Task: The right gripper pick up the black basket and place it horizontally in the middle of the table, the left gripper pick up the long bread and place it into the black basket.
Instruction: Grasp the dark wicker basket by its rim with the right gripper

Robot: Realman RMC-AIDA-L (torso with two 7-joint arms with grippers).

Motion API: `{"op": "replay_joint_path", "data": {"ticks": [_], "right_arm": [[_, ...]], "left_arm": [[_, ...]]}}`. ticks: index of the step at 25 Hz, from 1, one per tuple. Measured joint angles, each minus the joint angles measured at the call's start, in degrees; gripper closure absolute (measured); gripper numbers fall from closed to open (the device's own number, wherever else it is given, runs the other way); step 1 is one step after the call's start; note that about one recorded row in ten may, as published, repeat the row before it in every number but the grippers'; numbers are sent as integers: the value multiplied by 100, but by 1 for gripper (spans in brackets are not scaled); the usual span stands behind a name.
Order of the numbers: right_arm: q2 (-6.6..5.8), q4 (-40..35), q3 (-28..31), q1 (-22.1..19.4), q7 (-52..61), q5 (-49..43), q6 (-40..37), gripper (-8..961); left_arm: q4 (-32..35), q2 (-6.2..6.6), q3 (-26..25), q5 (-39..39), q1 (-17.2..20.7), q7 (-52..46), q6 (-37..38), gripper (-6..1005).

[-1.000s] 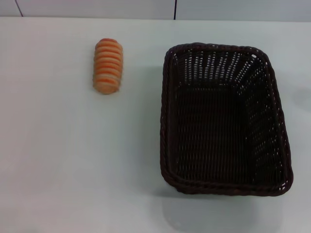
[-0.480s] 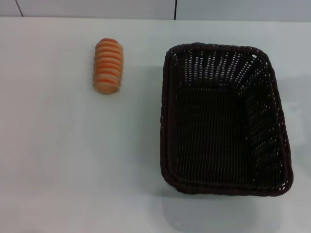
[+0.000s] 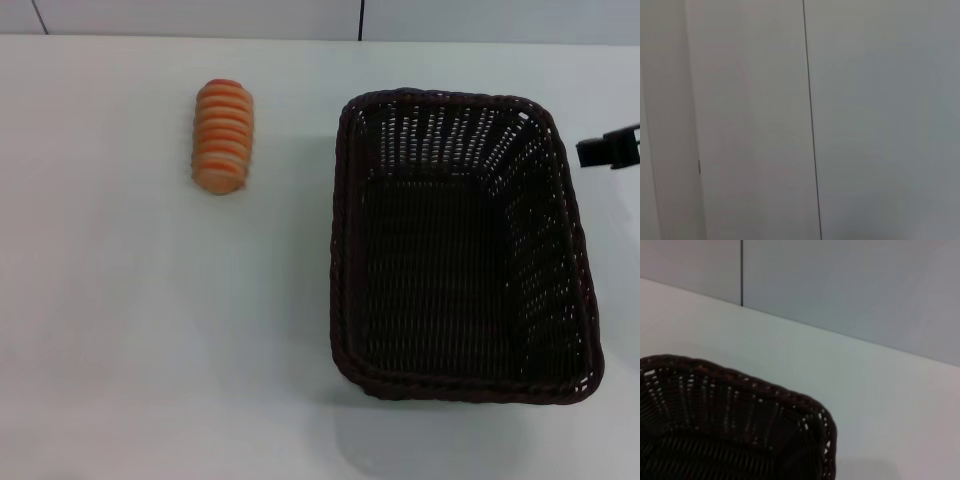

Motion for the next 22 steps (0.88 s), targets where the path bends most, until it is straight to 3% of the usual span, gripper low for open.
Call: {"op": "replay_joint_path", "data": {"ticks": [6, 13, 18, 22], "right_arm": [[86, 77, 6, -253, -1, 8, -85, 229], [90, 81, 131, -364, -1, 390, -98, 231], [24, 36, 474, -167, -1, 1063, -341, 234], [32, -108, 802, 337, 0, 1238, -1088, 234]], "left_arm": [[10, 8, -55, 10, -32, 9, 75, 142], [66, 3, -67, 17, -44, 50, 141, 142], [43, 8, -114, 30, -34, 56, 203, 142], [15, 0, -296, 34, -96, 62, 592, 142]]}}
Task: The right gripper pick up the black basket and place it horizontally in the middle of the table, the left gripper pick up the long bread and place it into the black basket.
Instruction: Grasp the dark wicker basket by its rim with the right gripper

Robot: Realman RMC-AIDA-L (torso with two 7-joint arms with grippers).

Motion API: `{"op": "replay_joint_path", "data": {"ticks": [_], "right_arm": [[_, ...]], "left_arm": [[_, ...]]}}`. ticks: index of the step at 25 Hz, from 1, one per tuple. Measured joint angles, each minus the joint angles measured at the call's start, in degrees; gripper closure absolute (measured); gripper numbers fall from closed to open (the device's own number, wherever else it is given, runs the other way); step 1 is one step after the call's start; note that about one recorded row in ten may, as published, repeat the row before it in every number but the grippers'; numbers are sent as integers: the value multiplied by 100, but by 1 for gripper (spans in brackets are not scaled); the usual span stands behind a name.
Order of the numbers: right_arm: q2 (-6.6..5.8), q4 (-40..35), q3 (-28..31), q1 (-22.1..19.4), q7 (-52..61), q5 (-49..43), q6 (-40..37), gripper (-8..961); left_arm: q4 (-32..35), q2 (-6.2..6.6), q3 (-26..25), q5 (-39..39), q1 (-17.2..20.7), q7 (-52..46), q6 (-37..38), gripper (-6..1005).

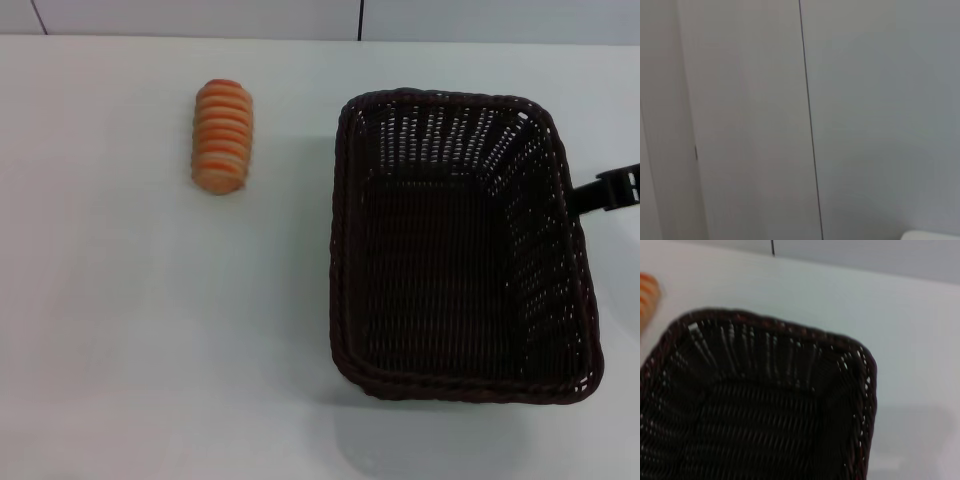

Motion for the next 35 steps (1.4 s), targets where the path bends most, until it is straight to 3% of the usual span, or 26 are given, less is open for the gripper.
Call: {"op": "replay_joint_path", "data": {"ticks": [5, 8, 15, 28, 35], "right_arm": [[184, -150, 211, 612, 1, -463, -920, 235], [323, -135, 253, 657, 1, -737, -1116, 235], [492, -577, 337, 672, 1, -670, -1079, 235], [520, -1030, -188, 870, 301, -865, -630, 233], [522, -1021, -528, 758, 541, -1225, -515, 234]], "left_arm": [[18, -11, -61, 0, 30, 2, 170, 140], [21, -11, -61, 0, 41, 4, 186, 140], [-79, 3, -164, 0, -64, 7, 299, 140], [-277, 3, -293, 29, -168, 8, 303, 140], [-252, 7, -426, 70, -159, 12, 398, 140]]}}
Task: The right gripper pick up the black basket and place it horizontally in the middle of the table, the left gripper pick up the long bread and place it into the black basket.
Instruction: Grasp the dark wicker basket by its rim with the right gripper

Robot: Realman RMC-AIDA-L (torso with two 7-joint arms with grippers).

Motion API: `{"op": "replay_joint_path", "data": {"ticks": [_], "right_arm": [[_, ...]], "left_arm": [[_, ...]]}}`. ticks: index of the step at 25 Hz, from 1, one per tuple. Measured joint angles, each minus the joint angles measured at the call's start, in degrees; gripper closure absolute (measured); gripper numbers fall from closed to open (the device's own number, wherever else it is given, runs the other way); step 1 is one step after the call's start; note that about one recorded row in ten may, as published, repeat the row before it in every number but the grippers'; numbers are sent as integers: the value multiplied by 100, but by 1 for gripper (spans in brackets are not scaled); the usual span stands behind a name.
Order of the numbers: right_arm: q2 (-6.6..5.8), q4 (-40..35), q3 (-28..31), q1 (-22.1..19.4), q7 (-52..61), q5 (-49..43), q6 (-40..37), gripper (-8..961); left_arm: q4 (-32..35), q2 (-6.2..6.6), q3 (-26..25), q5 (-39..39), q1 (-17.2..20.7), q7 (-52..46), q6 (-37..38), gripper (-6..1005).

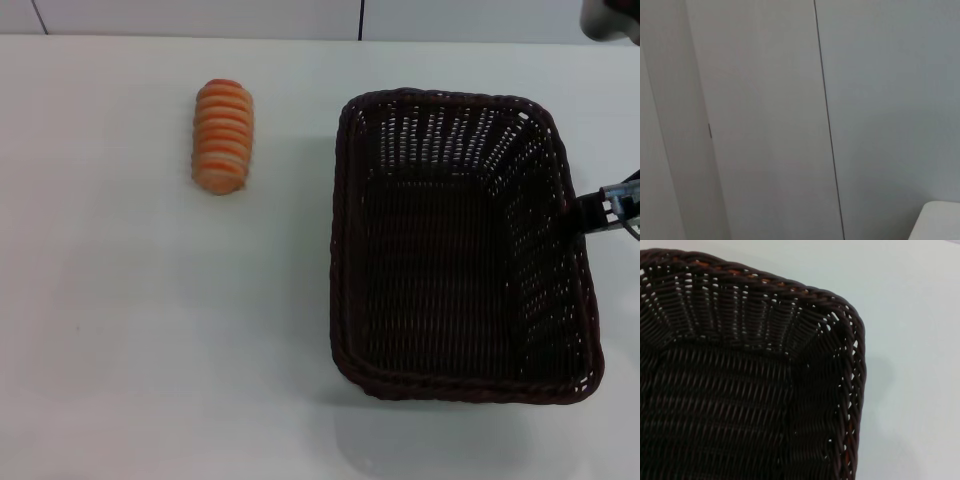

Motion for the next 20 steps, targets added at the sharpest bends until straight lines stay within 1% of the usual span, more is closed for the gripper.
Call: {"op": "replay_joint_path", "data": {"ticks": [4, 8, 14, 20], "right_arm": [[5, -116, -67, -169, -4, 47, 445, 234], [6, -213, -264, -209, -13, 58, 781, 235], [12, -165, -500, -188, 5, 62, 924, 235], [15, -161, -581, -487, 28, 63, 1140, 249]], "left_arm": [[24, -1, -62, 30, -26, 2, 115, 140], [57, -2, -71, 60, -37, 4, 127, 140], [71, -4, -74, 67, -76, 20, 183, 140], [78, -4, -74, 69, -82, 65, 210, 141]]}}
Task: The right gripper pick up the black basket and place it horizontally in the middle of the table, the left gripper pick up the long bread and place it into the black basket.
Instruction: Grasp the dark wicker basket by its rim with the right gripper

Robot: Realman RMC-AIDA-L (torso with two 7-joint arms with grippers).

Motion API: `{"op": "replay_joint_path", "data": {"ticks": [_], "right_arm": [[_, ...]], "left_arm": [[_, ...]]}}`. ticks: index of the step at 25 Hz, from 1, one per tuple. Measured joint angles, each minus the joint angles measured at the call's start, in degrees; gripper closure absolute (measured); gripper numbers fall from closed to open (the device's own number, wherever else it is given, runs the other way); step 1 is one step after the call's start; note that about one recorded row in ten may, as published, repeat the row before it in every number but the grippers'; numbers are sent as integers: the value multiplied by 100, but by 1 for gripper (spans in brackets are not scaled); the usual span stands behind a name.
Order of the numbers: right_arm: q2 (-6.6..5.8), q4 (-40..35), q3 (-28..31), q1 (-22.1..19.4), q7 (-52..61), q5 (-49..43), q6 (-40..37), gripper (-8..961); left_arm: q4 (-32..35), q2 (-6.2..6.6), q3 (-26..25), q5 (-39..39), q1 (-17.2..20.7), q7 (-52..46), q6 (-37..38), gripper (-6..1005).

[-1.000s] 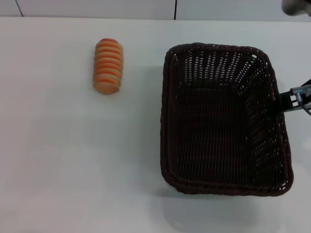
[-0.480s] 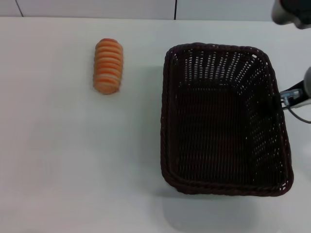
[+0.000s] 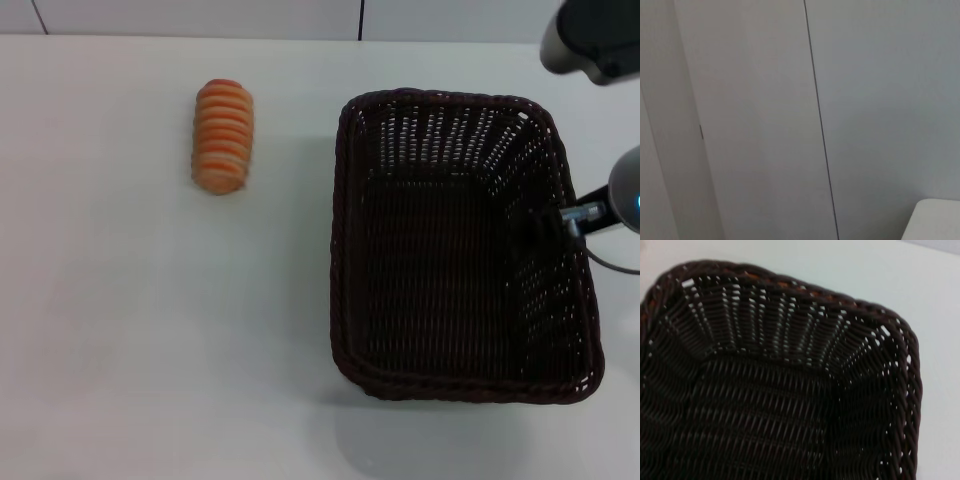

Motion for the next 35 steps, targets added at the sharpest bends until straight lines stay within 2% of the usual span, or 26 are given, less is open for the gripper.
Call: {"op": "replay_joint_path", "data": {"ticks": [6, 12, 21, 24, 29, 35], "right_arm": [[-1, -73, -22, -293, -18, -2, 242, 263], [-3, -479, -66, -225, -166, 5, 426, 276], [-12, -507, -254, -159, -305, -126, 737, 297], [-18, -508, -410, -180, -364, -221, 915, 488], [-37, -491, -655, -241, -536, -361, 1133, 631], [-77, -523, -1045, -209, -556, -749, 1250, 634]], "left_arm": [[13, 0, 0, 1, 3, 0, 3, 141], [36, 8, -7, 2, -14, 44, 75, 141], [80, 4, -79, 2, -15, 60, 212, 141], [83, 4, -79, 2, -15, 60, 213, 141], [101, 0, -83, 2, 29, 62, 214, 141], [123, 0, -88, 2, 46, 62, 214, 141]]}}
